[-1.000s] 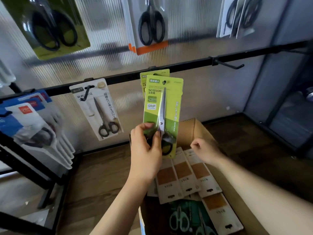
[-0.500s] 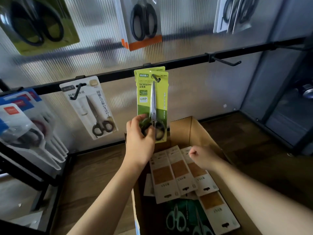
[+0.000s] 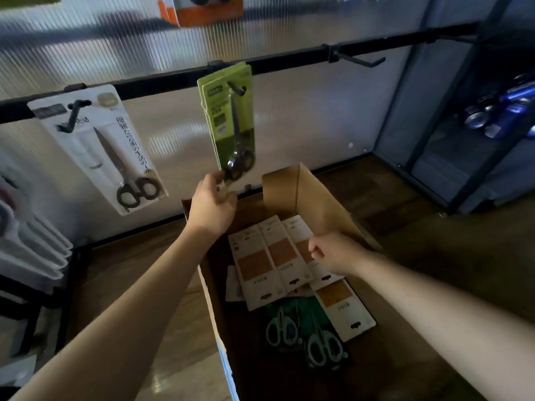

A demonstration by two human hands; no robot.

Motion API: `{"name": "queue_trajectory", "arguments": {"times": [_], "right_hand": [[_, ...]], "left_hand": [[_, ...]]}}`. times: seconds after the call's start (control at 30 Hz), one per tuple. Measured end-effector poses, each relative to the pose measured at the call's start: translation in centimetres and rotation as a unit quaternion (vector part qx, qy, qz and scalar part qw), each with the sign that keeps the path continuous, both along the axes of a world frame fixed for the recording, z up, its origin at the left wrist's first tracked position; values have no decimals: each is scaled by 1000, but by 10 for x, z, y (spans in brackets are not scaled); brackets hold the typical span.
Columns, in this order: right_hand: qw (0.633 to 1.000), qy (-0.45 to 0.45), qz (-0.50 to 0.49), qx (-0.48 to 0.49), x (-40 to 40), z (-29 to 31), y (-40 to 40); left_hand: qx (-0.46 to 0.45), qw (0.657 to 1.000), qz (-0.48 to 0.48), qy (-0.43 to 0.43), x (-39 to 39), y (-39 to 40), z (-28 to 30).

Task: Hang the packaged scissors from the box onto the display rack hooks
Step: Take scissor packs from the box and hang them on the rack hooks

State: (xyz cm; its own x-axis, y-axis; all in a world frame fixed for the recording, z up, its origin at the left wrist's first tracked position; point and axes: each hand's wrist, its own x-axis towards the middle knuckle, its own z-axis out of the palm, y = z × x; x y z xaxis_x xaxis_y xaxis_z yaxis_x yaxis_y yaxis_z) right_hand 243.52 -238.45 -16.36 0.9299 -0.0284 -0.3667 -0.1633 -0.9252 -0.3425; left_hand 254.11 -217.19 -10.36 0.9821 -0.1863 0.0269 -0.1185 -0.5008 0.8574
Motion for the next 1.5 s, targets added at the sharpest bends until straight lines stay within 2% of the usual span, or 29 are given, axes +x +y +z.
{"name": "queue_trajectory", "arguments": {"times": [0.1, 0.17, 0.3, 0.37, 0.47, 0.57, 0.7, 0.8, 0.93, 1.07, 1.13, 1.23, 1.33, 1.5], "right_hand": [[996, 43, 48, -59, -23, 9, 0], [992, 55, 67, -86, -38, 13, 1], [981, 72, 101, -147, -53, 11, 3], [979, 83, 105, -156, -55, 8, 4], [977, 79, 117, -159, -51, 3, 1], [976, 53, 142, -154, -41, -6, -4], [972, 17, 179, -150, -25, -31, -5], [960, 10, 213, -181, -8, -58, -1], [949, -4, 231, -213, 10, -82, 7], [919, -2, 291, -265, 18, -91, 12], [916, -6, 301, -264, 19, -94, 12], [922, -10, 303, -242, 18, -95, 9], [919, -34, 313, -236, 13, -94, 5], [921, -124, 280, -242, 4, -94, 1]], "left_hand": [[123, 992, -30, -31, -4, 1, -7], [204, 972, -102, -63, -14, -1, -11], [374, 891, -241, -92, -38, -16, -20], [416, 863, -271, -96, -47, -26, -25], [436, 846, -295, -88, -54, -37, -34], [481, 814, -315, -75, -58, -44, -44], [558, 762, -328, -8, -62, -50, -70], [572, 755, -316, 60, -67, -52, -91], [611, 726, -316, 12, -71, -51, -108], [642, 702, -308, -12, -66, -49, -118], [647, 699, -303, -30, -66, -47, -123], [645, 703, -299, -29, -64, -44, -127], [624, 723, -298, -10, -65, -44, -127], [602, 751, -259, -83, -68, -48, -110]]}}
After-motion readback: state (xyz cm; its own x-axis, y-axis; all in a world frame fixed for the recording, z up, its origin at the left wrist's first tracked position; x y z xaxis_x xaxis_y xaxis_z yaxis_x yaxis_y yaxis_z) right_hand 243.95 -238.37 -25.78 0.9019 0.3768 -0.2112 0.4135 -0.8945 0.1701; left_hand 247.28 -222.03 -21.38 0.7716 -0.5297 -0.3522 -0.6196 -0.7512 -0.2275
